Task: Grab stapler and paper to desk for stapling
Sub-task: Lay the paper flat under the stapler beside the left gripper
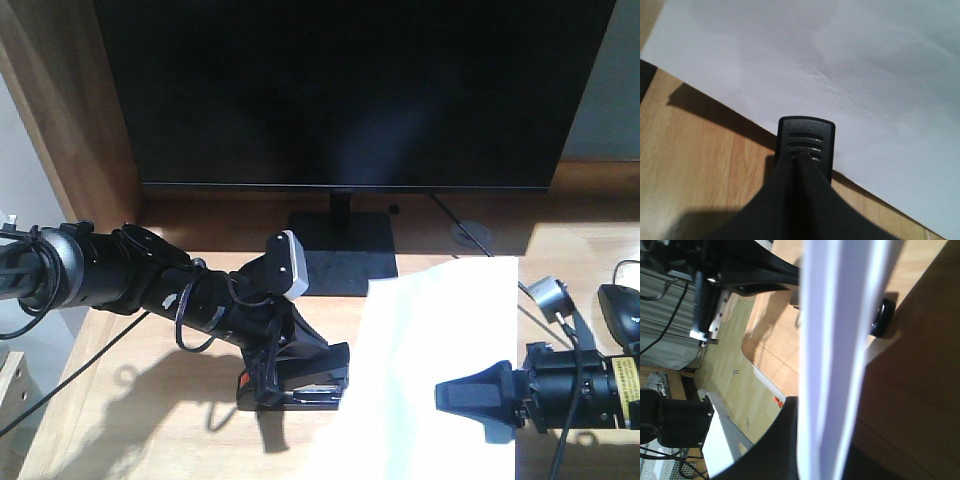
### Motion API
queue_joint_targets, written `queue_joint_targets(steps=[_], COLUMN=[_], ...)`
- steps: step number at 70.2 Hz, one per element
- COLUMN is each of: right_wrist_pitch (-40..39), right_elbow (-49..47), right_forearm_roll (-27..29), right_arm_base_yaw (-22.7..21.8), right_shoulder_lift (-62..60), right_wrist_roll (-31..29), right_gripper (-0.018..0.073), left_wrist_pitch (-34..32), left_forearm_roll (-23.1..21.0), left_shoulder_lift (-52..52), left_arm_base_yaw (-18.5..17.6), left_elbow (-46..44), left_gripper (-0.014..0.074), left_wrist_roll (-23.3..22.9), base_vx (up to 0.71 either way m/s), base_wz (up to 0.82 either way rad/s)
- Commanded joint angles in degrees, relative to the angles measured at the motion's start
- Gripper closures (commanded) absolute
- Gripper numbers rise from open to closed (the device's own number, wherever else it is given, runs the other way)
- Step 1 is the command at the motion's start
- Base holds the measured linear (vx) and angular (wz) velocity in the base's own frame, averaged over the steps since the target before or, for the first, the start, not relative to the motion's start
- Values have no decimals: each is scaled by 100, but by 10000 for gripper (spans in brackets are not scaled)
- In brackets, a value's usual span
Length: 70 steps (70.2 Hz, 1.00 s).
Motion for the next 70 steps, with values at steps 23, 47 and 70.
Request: queue_joint_targets(steps=[23, 47, 70], right_wrist_pitch=[33, 295, 1071], right_elbow=[-72, -72, -77], right_forearm_roll=[-110, 4, 841], right_arm_base_yaw=[-9, 188, 1014], right_shoulder_lift=[-266, -266, -128], right_wrist_roll=[271, 271, 390], right_gripper=[562, 562, 562], left_wrist_pitch=[204, 204, 204], left_forearm_roll=[-259, -259, -259], left_shoulder_lift=[-256, -256, -256], left_arm_base_yaw=[-24, -24, -24], left_elbow=[-122, -122, -122], left_gripper=[603, 603, 603], left_wrist_roll=[2, 2, 2], base_vx=[0, 0, 0], base_wz=[0, 0, 0])
